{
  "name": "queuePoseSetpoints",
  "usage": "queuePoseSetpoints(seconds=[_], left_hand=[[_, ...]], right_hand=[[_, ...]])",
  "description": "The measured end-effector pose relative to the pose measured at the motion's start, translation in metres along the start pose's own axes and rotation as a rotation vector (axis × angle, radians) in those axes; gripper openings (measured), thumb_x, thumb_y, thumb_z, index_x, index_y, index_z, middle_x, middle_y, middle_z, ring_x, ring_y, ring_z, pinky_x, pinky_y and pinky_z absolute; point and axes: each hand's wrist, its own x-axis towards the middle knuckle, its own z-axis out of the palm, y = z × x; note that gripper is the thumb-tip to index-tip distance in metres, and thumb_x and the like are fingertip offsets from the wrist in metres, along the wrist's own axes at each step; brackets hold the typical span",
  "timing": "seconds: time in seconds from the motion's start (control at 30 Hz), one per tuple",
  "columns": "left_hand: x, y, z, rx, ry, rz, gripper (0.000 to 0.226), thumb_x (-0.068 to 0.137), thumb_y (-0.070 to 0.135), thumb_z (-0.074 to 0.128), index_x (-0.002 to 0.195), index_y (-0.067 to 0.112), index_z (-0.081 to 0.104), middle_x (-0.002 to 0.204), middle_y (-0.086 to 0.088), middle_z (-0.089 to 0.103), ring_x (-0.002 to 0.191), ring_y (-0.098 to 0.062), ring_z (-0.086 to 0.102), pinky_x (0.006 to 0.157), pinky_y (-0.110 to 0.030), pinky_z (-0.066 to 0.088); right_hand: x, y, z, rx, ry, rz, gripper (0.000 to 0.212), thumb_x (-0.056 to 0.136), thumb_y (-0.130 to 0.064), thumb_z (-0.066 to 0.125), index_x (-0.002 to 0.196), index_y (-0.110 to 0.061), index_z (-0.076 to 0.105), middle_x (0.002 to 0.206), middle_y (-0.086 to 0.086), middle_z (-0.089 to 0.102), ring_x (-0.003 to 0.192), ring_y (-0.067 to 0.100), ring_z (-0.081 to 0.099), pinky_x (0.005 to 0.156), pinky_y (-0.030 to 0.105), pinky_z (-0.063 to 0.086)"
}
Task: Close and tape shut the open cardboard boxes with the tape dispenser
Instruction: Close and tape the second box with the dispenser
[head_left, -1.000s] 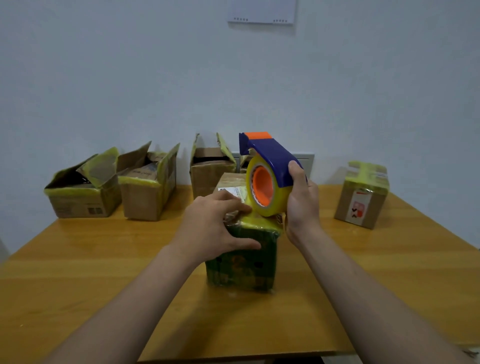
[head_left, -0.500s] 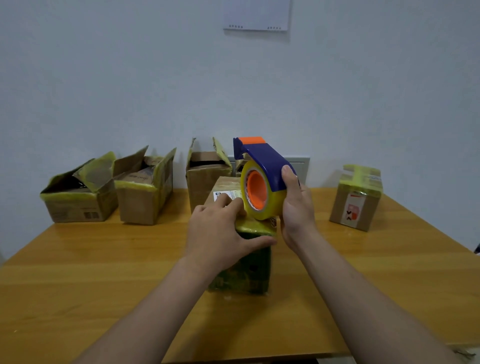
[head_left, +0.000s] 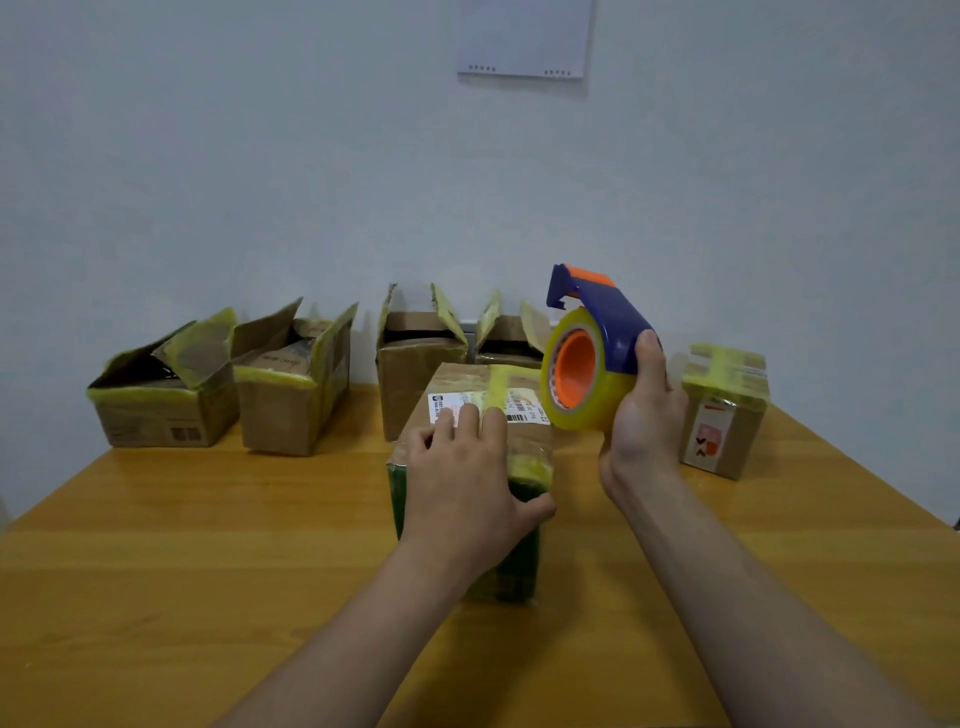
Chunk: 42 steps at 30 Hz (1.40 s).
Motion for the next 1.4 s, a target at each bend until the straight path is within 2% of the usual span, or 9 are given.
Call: queuePoseSetpoints(seconds=[0.17, 0.33, 0.5, 0.73, 0.87, 0.97, 1.13, 1.27, 1.4], left_hand=[[0.0, 0.015, -0.002, 0.078, -0.053, 0.009, 0.075, 0.083, 0.078, 0.047, 0.133, 0.022, 0.037, 0.13, -0.008, 0.049, 0.123, -0.031, 0.045, 0.104, -0.049, 0.037], [-0.006, 0.005, 0.01, 0.017, 0.02, 0.146, 0.069, 0.094, 0.071, 0.04, 0.155, 0.038, 0.036, 0.15, -0.006, 0.052, 0.144, -0.037, 0.042, 0.11, -0.055, 0.038], [0.001, 0.001, 0.02, -0.004, 0.111, 0.282, 0.052, 0.101, 0.062, 0.038, 0.136, 0.032, 0.063, 0.138, 0.003, 0.067, 0.133, -0.032, 0.058, 0.102, -0.048, 0.048], [-0.003, 0.0, 0.027, -0.063, 0.206, 0.358, 0.041, 0.102, 0.049, 0.048, 0.137, 0.034, 0.064, 0.142, 0.003, 0.064, 0.134, -0.024, 0.058, 0.106, -0.047, 0.046], [-0.004, 0.003, 0.034, -0.111, 0.307, 0.424, 0.035, 0.106, 0.042, 0.046, 0.123, 0.03, 0.075, 0.132, 0.006, 0.071, 0.127, -0.02, 0.064, 0.104, -0.042, 0.046], [-0.003, 0.005, 0.033, -0.116, 0.285, 0.432, 0.036, 0.106, 0.043, 0.046, 0.12, 0.029, 0.076, 0.129, 0.006, 0.072, 0.125, -0.021, 0.065, 0.101, -0.04, 0.048], [0.0, -0.007, 0.017, -0.216, 0.125, 0.552, 0.044, 0.107, 0.049, 0.038, 0.139, 0.032, 0.063, 0.146, 0.007, 0.061, 0.137, -0.017, 0.056, 0.109, -0.04, 0.046], [0.002, -0.026, 0.01, -0.525, 0.113, 0.515, 0.026, 0.099, 0.03, 0.063, 0.12, 0.028, 0.077, 0.128, 0.012, 0.072, 0.127, -0.005, 0.062, 0.104, -0.036, 0.055], [0.007, -0.019, 0.007, -0.586, 0.085, 0.514, 0.023, 0.092, 0.024, 0.073, 0.115, 0.024, 0.079, 0.119, 0.011, 0.075, 0.119, -0.003, 0.067, 0.102, -0.031, 0.056]], right_hand=[[-0.004, -0.002, 0.0, -0.018, 0.028, -0.04, 0.028, 0.106, -0.04, 0.049, 0.096, -0.024, 0.071, 0.08, -0.012, 0.076, 0.078, 0.002, 0.07, 0.065, 0.018, 0.055], [-0.006, -0.005, 0.001, -0.011, 0.153, -0.105, 0.029, 0.105, -0.042, 0.051, 0.102, -0.02, 0.07, 0.077, -0.012, 0.072, 0.07, -0.004, 0.066, 0.058, 0.011, 0.049], [-0.007, -0.007, 0.0, -0.039, 0.176, -0.127, 0.028, 0.105, -0.042, 0.051, 0.097, -0.022, 0.069, 0.072, -0.016, 0.071, 0.068, -0.005, 0.064, 0.057, 0.011, 0.049], [-0.014, -0.005, -0.003, -0.094, 0.138, -0.153, 0.026, 0.105, -0.043, 0.049, 0.095, -0.027, 0.067, 0.074, -0.019, 0.071, 0.073, -0.002, 0.066, 0.061, 0.014, 0.052], [-0.014, -0.003, -0.003, -0.079, 0.153, -0.145, 0.027, 0.104, -0.042, 0.05, 0.099, -0.024, 0.069, 0.076, -0.017, 0.072, 0.074, -0.002, 0.066, 0.06, 0.013, 0.051], [-0.015, -0.003, -0.005, -0.074, 0.15, -0.135, 0.025, 0.104, -0.043, 0.051, 0.098, -0.026, 0.068, 0.078, -0.019, 0.073, 0.077, -0.002, 0.068, 0.062, 0.013, 0.051], [-0.015, -0.005, -0.007, -0.075, 0.155, -0.122, 0.024, 0.103, -0.045, 0.051, 0.099, -0.027, 0.067, 0.08, -0.019, 0.074, 0.079, 0.0, 0.069, 0.063, 0.015, 0.052], [-0.017, -0.001, -0.004, -0.059, 0.154, -0.102, 0.023, 0.103, -0.044, 0.053, 0.102, -0.026, 0.066, 0.082, -0.016, 0.074, 0.08, 0.0, 0.07, 0.061, 0.013, 0.052], [-0.018, 0.003, -0.003, -0.052, 0.14, -0.098, 0.028, 0.103, -0.042, 0.053, 0.108, -0.02, 0.069, 0.082, -0.014, 0.074, 0.077, -0.001, 0.069, 0.059, 0.013, 0.051]])
